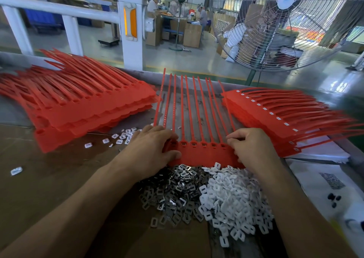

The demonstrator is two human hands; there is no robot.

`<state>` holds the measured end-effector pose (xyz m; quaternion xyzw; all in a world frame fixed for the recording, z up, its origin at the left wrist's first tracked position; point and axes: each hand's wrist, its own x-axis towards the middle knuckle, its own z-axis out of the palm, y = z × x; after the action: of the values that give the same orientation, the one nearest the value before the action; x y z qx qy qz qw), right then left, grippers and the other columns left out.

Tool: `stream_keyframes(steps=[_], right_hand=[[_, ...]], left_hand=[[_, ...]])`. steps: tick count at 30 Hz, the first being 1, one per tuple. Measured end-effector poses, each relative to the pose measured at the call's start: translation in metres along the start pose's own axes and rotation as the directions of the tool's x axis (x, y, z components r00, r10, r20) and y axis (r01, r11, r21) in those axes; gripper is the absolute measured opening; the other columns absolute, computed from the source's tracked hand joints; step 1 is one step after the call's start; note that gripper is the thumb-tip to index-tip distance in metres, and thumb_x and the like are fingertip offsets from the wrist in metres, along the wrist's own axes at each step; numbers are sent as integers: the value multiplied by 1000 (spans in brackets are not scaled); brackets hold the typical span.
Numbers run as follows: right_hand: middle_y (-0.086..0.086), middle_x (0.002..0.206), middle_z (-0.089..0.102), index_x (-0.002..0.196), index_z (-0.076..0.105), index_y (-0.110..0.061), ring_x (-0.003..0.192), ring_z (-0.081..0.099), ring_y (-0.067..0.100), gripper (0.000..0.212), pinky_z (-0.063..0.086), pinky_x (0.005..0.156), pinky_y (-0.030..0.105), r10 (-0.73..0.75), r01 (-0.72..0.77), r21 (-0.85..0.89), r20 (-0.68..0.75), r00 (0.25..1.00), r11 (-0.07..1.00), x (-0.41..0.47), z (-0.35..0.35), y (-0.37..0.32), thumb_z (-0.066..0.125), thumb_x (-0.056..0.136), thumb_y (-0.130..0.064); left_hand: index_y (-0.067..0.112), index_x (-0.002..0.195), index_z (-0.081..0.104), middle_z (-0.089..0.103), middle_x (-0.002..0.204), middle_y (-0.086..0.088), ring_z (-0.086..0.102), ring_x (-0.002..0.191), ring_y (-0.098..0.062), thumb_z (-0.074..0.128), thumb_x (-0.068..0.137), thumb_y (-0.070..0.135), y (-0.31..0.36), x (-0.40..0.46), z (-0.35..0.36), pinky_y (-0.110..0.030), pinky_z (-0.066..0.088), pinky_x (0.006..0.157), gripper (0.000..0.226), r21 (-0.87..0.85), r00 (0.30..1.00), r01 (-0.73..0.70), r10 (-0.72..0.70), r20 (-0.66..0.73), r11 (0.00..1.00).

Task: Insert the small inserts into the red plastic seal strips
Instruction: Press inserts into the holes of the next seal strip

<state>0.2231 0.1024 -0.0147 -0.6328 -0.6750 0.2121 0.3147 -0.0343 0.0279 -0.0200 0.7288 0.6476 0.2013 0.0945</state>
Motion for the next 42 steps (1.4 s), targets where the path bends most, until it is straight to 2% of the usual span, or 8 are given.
stream_keyframes(steps=[5,14,18,21,24,29,34,42], right_hand=[[-22,71,64,90,81,-26,63,59,-4,8,37,51,7,-21,20,-80,-9,1000,997,0,2,-3,76,90,-20],[-25,81,65,90,79,-30,81,61,-9,12,35,62,3,-105,105,-68,-2,994,992,-5,1,-8,73,93,-21],[-26,83,72,86,79,-37,84,64,-12,9,44,71,13,-247,246,31,126,961,969,-18,2,-25,77,91,-30],[-33,88,70,89,79,-37,84,65,-10,6,44,68,8,-347,351,43,297,890,936,-32,7,-38,79,90,-31],[-27,89,70,88,78,-35,83,65,-7,3,44,70,12,-379,395,48,403,833,918,-40,15,-47,80,89,-33],[-14,87,66,86,76,-33,80,64,1,8,54,74,24,-371,398,23,419,829,917,-48,23,-53,82,86,-37],[-15,89,64,88,76,-33,80,62,-1,7,54,73,21,-375,426,-20,439,817,905,-50,23,-56,82,86,-35],[-17,82,64,86,69,-34,73,60,-8,14,44,58,12,-388,435,2,456,801,900,-52,25,-56,80,88,-28]], left_hand=[[37,137,53,52,135,13,38,131,-14,62,91,57,0,0,0,-44,31,114,51,-6,1000,0,0,-4,1000],[39,136,52,51,136,14,37,131,-13,61,90,59,-2,0,0,-45,30,115,51,-13,1000,0,0,2,1000],[38,138,52,51,138,13,36,132,-14,61,91,58,0,0,0,-45,30,115,51,-11,1000,6,-6,4,1000],[38,138,52,51,138,12,37,132,-14,61,91,56,0,0,-1,-45,30,115,51,0,1000,5,-5,2,1000],[38,138,52,52,137,11,37,132,-15,62,91,55,1,0,-1,-44,30,115,51,0,1000,6,-6,-5,1000],[37,137,53,53,136,10,38,130,-16,62,91,55,1,0,0,-45,31,113,50,3,1000,7,-7,-3,1000],[37,138,53,53,136,10,38,131,-16,62,91,55,1,1,0,-45,31,113,51,13,1000,8,-8,-3,1000],[36,138,53,53,136,10,38,131,-16,62,92,54,1,0,-1,-45,31,114,50,10,1000,8,-8,-2,1000]])
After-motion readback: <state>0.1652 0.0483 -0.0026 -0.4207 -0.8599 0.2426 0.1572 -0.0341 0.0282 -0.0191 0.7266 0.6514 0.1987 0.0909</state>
